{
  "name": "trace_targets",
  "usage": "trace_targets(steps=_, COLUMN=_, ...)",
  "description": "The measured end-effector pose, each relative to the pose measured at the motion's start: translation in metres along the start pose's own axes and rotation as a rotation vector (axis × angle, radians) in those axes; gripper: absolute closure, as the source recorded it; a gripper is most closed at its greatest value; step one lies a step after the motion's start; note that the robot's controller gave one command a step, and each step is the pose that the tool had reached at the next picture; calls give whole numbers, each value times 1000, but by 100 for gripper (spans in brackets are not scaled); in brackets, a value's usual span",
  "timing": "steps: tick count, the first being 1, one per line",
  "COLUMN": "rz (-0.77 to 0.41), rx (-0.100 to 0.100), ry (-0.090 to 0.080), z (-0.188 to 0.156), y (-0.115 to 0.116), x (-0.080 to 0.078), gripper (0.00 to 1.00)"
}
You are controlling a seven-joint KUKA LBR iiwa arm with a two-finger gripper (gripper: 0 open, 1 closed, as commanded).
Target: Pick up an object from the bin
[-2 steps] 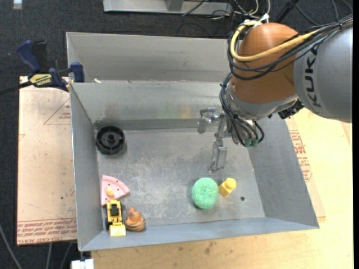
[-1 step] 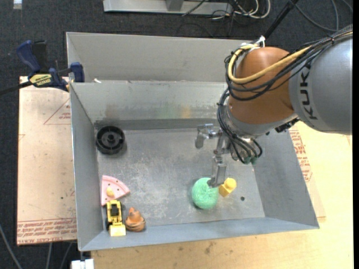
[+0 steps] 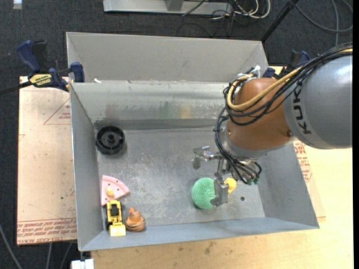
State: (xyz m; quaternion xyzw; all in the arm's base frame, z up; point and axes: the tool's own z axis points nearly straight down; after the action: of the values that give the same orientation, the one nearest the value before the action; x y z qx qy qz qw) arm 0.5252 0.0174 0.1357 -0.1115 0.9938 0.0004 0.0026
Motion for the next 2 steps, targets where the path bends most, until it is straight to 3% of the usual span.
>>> trace_targets(steps=1, rz=-184, rx=-1, ry=4, z=34, y=-25, x=35, gripper=100)
trace_targets(steps=2, rz=-184, rx=-1, ry=0, z=34, y=-25, x=35, gripper=0)
